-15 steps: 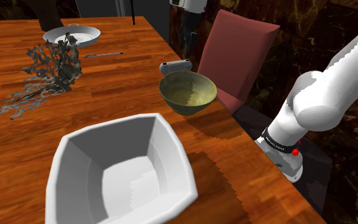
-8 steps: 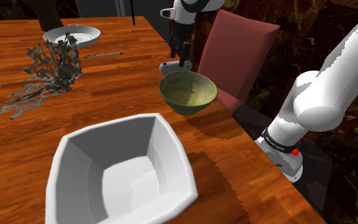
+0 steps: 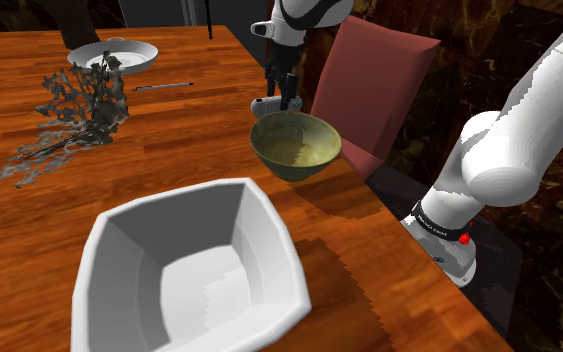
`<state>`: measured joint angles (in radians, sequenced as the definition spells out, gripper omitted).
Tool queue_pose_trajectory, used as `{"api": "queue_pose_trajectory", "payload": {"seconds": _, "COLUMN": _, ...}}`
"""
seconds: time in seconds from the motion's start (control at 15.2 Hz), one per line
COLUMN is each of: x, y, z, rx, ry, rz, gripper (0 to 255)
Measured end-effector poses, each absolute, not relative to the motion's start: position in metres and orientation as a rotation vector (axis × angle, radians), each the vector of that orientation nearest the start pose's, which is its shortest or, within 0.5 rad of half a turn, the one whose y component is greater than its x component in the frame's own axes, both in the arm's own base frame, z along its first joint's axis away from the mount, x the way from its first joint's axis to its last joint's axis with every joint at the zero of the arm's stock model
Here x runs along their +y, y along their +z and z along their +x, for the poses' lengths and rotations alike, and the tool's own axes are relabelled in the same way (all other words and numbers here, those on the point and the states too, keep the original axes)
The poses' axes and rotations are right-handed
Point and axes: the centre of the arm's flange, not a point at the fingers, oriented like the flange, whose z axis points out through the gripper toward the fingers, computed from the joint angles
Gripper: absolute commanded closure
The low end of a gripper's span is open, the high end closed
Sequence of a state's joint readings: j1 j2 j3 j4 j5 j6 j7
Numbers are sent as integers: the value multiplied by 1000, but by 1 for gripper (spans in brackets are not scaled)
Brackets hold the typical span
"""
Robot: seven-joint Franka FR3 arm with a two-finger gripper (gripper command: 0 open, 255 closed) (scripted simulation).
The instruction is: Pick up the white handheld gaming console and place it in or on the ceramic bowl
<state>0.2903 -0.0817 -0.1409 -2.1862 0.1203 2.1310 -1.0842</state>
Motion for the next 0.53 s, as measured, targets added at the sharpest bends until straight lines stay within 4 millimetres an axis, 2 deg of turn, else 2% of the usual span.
{"api": "queue_pose_trajectory", "payload": {"seconds": 0.07, "x": 82, "y": 426, "z": 514, "rx": -1685, "ry": -113, "rz": -2541, "gripper": 0}}
{"api": "queue_pose_trajectory", "payload": {"seconds": 0.13, "x": 82, "y": 426, "z": 514, "rx": -1685, "ry": -113, "rz": -2541, "gripper": 255}}
{"api": "queue_pose_trajectory", "payload": {"seconds": 0.53, "x": 82, "y": 426, "z": 514, "rx": -1685, "ry": -114, "rz": -2541, "gripper": 255}}
